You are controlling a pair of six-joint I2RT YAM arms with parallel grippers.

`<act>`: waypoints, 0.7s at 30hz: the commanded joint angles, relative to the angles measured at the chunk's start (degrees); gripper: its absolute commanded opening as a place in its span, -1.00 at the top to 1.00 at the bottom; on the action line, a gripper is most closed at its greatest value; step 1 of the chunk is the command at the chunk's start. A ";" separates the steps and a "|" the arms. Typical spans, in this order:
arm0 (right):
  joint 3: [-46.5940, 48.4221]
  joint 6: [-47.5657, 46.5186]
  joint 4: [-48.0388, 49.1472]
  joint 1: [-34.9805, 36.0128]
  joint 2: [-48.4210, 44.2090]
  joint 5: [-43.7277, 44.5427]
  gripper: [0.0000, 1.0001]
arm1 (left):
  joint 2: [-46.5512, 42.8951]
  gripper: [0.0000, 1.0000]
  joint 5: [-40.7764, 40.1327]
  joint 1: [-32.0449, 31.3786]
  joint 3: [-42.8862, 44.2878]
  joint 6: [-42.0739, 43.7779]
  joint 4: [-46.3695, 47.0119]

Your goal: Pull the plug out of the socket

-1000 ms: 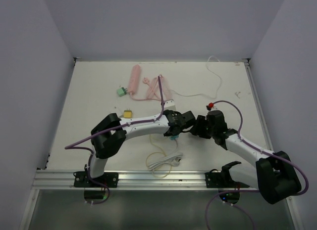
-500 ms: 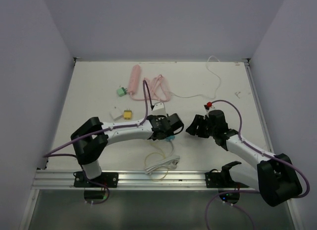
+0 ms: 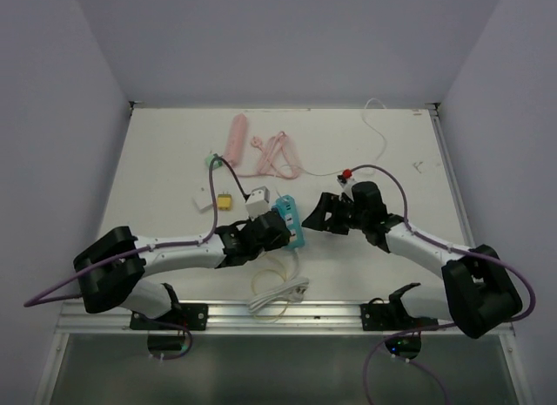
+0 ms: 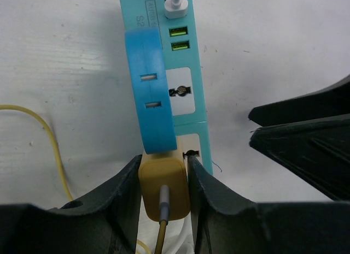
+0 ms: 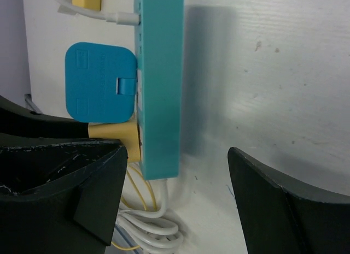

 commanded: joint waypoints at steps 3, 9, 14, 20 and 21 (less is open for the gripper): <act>2.54 3.90 4.76 3.94 4.25 -0.73 -0.51 | -3.03 0.79 1.80 0.57 -3.43 2.71 13.95; 2.10 5.57 8.01 4.91 8.03 -0.82 -0.32 | -3.20 0.79 2.77 0.83 -5.62 2.71 17.11; 1.75 6.28 9.33 6.14 10.75 -1.26 -0.18 | -3.20 0.79 2.95 1.18 -5.89 2.27 17.12; 1.75 6.19 9.07 7.72 11.55 -0.99 -0.08 | -3.03 0.79 3.12 1.18 -5.63 2.27 16.85; 2.01 6.19 8.90 7.81 11.72 -0.99 -0.04 | -2.94 0.79 3.21 1.18 -5.19 2.18 16.59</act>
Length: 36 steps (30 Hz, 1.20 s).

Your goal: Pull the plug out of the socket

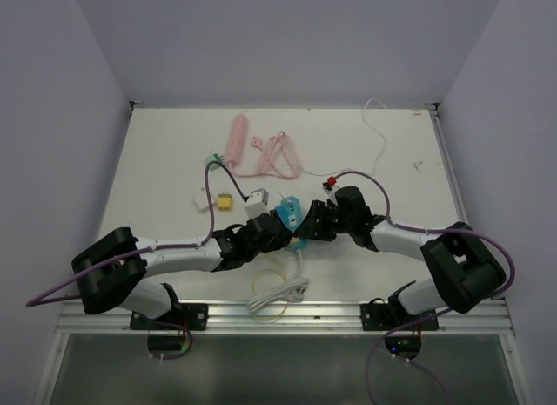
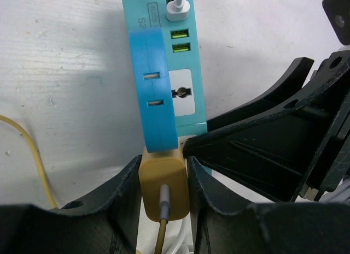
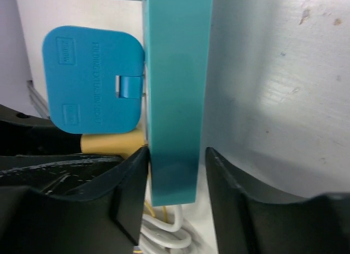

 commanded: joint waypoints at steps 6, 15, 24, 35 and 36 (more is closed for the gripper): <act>3.35 -2.08 -2.64 1.83 -1.46 1.72 0.81 | -1.95 0.62 -0.44 0.40 4.74 -0.42 -2.74; 5.90 -6.04 -10.73 3.32 -6.30 7.70 1.00 | -1.34 0.04 1.32 0.40 6.33 -2.35 -8.11; 6.26 -7.54 -11.97 4.20 -6.74 9.73 1.00 | -0.11 -0.32 3.16 0.84 8.00 -2.53 -9.26; 6.08 -8.15 -13.46 4.38 -7.00 10.87 1.00 | 4.19 -0.11 7.38 1.36 8.18 -4.73 -11.10; 6.17 -8.15 -13.37 4.38 -7.00 10.87 1.00 | 4.37 -0.11 7.56 1.45 8.27 -4.82 -11.10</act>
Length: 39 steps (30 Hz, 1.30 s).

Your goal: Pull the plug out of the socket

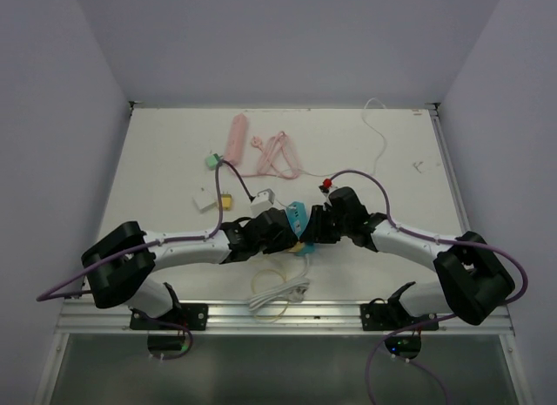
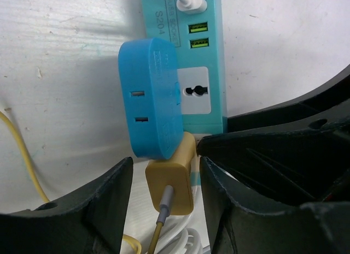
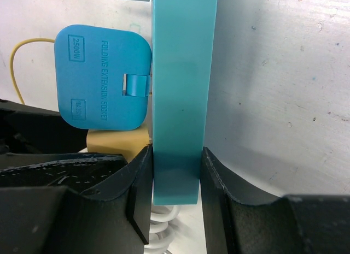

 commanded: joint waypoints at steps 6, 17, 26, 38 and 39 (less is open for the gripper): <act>2.19 -1.07 1.91 0.20 -2.35 1.06 1.00 | 1.84 0.09 2.69 0.45 1.60 -1.71 1.47; 1.49 -2.73 -2.48 0.20 -1.56 9.83 1.00 | -2.63 1.00 3.84 1.32 -2.00 -4.09 3.59; 2.28 -2.39 -10.75 0.03 1.69 19.51 1.00 | -6.15 1.00 4.80 1.85 -4.29 -4.09 4.29; 1.14 -3.44 -9.35 -2.26 1.79 16.62 1.00 | -15.11 1.00 2.08 5.97 -7.97 -0.31 -2.31; 0.96 -3.79 -8.47 -2.17 1.26 16.01 1.00 | -16.86 1.00 2.17 7.29 -8.85 0.13 -1.96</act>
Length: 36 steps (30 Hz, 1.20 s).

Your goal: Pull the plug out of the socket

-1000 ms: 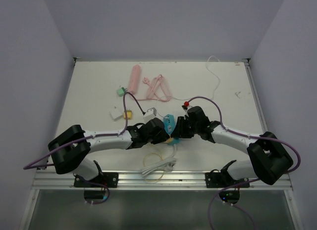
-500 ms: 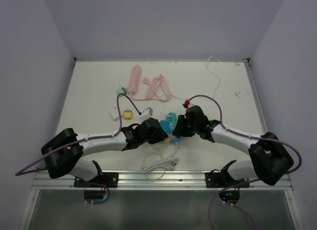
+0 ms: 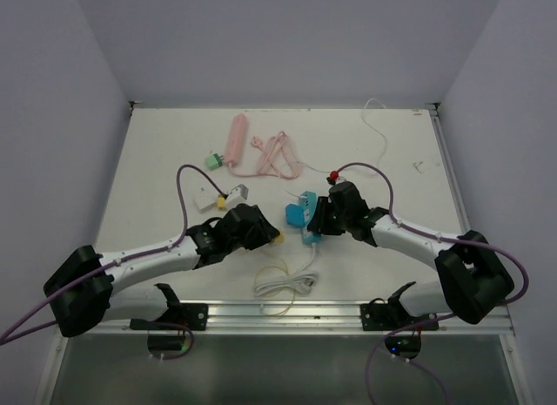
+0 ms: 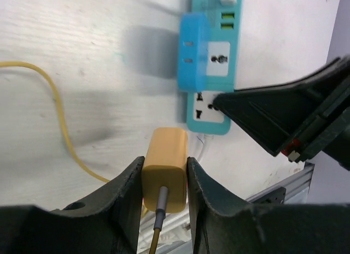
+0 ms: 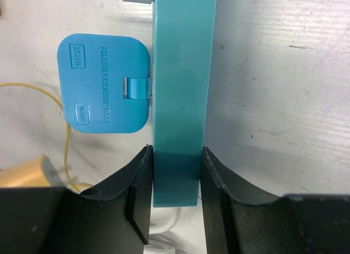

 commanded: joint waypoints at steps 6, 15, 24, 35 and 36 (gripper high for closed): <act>-3.61 -4.93 -1.63 -1.06 -0.87 0.48 1.00 | -4.63 0.91 -2.25 12.94 -4.70 7.41 4.95; -4.32 -5.02 -0.58 -1.06 -1.92 -1.63 1.00 | 7.58 0.72 3.88 20.33 -0.39 16.28 15.32; -4.67 -5.37 0.13 -1.14 -2.19 -2.42 1.00 | 10.60 -0.78 10.32 22.09 -0.12 18.23 20.52; -4.85 -5.37 0.65 -1.14 -2.19 -3.03 1.00 | -1.09 -0.99 -12.16 22.09 3.39 27.36 2.26; -4.85 -5.37 0.66 -1.14 -2.28 -3.12 1.00 | -1.80 -0.99 -15.49 22.09 4.00 28.06 0.07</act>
